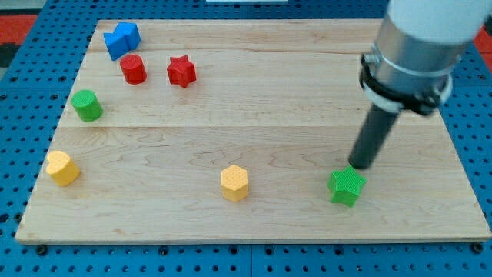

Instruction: Point your arm to the center left

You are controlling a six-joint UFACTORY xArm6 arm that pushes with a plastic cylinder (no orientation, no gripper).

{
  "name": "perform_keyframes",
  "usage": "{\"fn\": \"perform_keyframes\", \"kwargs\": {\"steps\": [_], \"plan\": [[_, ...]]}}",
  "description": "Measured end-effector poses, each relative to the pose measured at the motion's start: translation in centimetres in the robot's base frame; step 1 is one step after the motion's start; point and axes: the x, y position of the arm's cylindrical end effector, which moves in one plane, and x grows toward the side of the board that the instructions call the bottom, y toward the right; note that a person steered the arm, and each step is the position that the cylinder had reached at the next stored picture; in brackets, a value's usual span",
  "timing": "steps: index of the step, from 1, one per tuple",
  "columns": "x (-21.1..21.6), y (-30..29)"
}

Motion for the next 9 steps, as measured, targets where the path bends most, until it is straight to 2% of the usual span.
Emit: {"fn": "perform_keyframes", "kwargs": {"steps": [1,2,3,4,5,6,7,8,9], "plan": [[-4.3,-6.2],[2.0,-7.8],[6.6,-5.9],[8.9,-0.2],[8.9,-0.4],[4.5,-7.0],[-3.8,-13.3],[-5.3,-24.1],[-1.1,-30.5]]}}
